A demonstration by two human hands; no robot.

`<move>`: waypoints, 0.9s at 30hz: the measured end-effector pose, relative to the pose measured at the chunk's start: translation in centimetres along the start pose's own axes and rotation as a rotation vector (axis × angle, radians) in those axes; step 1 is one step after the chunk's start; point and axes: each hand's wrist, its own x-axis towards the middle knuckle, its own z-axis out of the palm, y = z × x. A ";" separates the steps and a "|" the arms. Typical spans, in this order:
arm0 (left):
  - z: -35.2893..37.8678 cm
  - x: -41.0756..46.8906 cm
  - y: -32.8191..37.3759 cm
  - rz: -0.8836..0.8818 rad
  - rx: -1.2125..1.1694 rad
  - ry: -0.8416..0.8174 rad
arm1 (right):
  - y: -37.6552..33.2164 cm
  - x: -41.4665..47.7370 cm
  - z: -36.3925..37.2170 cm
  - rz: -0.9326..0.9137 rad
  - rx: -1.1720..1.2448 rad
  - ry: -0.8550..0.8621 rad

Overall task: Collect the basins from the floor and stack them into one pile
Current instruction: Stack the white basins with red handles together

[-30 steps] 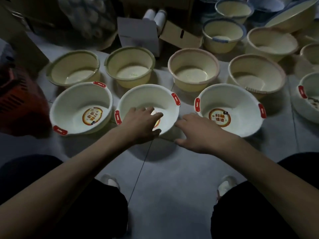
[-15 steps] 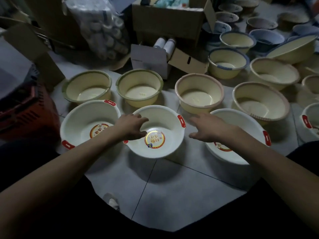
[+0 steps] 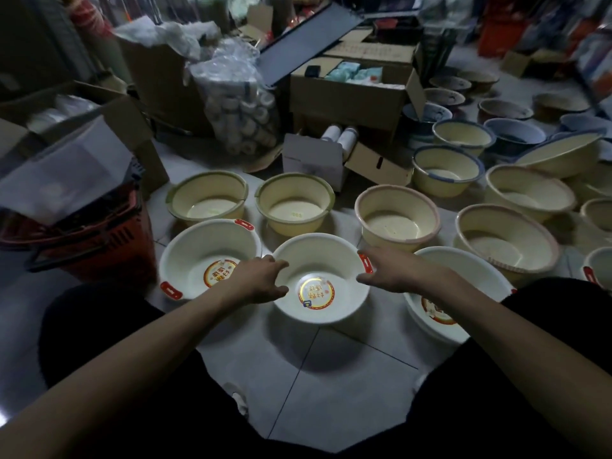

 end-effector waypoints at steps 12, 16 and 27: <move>0.4 3.1 -0.4 -0.099 -0.074 -0.038 | -0.2 2.4 1.5 -0.104 -0.067 -0.010; 4.2 3.4 -3.9 -0.196 -0.155 -0.025 | -2.2 5.5 3.2 -0.164 -0.085 -0.074; 14.2 3.7 -14.3 -0.740 -0.907 -0.220 | -6.0 8.9 8.2 -0.247 -0.314 -0.218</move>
